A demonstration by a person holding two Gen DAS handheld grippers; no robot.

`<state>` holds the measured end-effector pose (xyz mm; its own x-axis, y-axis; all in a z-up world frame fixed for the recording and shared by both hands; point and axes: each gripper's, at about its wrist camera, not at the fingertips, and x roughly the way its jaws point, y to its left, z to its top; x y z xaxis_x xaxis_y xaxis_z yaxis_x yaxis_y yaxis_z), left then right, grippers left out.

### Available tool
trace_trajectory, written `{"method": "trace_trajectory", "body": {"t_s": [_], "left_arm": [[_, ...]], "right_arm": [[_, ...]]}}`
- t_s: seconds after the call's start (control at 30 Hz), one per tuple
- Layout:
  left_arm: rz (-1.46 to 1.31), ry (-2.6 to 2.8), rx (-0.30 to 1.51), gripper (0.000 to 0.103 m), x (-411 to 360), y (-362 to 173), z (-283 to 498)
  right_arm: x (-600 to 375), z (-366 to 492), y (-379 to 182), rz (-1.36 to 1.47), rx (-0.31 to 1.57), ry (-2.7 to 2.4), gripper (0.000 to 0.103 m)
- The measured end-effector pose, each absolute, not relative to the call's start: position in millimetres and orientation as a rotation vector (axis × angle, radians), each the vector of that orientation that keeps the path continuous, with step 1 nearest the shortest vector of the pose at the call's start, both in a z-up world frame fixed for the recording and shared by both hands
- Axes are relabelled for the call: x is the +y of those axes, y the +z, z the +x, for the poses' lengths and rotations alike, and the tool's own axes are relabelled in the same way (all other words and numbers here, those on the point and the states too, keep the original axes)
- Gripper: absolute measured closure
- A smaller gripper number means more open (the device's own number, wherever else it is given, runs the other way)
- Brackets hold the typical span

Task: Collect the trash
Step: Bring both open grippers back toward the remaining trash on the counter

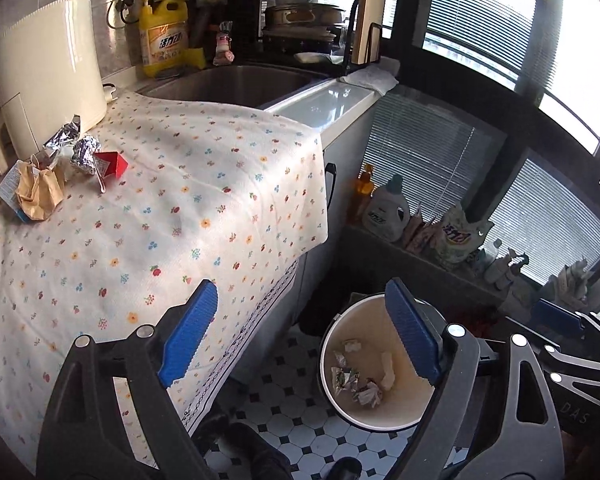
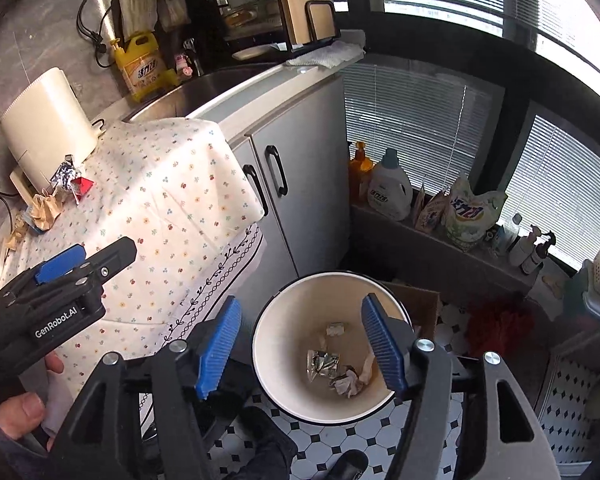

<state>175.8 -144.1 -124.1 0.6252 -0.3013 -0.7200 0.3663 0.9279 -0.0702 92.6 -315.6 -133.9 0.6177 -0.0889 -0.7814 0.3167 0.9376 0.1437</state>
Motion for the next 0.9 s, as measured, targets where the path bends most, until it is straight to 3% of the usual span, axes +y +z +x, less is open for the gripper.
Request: {"method": "trace_trajectory", "body": {"t_s": [0.33,0.43,0.9], "left_arm": [[0.032,-0.346,0.700,0.018,-116.7,-70.5,163.5],[0.037,-0.299,0.674,0.025,-100.8,-59.2,159.5],[-0.056,0.007,0.646,0.028,14.2,-42.6,138.8]], "right_arm": [[-280.3,96.7,-84.3,0.224,0.787,-0.119,0.035],[-259.7,101.2,-74.6,0.197,0.770,-0.059,0.035],[-159.9,129.9,-61.6,0.101,0.765,0.220,0.035]]}}
